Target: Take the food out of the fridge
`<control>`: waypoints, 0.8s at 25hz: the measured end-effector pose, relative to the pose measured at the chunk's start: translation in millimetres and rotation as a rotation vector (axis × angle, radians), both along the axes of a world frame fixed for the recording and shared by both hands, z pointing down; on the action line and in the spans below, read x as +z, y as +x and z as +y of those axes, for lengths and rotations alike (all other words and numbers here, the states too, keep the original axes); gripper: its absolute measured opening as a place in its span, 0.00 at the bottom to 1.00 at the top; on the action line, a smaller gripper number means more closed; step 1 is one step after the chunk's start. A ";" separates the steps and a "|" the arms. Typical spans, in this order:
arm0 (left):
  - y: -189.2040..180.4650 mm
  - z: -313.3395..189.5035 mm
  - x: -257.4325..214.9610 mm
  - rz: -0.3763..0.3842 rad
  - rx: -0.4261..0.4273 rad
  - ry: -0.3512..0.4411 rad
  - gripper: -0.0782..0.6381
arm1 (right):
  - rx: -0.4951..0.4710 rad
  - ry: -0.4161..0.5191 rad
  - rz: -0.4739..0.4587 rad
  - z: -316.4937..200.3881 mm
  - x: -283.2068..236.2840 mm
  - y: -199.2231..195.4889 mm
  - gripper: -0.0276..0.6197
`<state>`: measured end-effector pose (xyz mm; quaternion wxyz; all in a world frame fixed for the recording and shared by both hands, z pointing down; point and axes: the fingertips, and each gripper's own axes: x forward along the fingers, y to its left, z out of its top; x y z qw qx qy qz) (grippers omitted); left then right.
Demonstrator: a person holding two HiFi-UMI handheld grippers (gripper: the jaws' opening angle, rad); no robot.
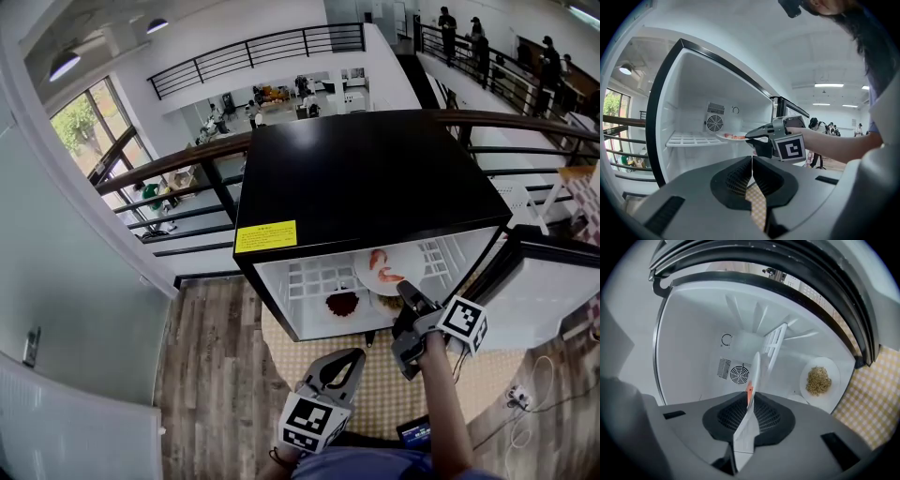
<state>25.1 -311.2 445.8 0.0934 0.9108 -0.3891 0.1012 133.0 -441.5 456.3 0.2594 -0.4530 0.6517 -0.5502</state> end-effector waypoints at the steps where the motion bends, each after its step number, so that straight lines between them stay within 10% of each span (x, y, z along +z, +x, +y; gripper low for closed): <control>1: -0.3 0.9 -0.4 0.001 0.002 0.000 0.13 | 0.002 -0.002 -0.014 2.2 0.1 0.1 0.12; 20: -12.0 19.8 -7.2 0.013 0.026 0.019 0.13 | -0.005 -0.028 -0.132 56.7 6.4 -13.1 0.08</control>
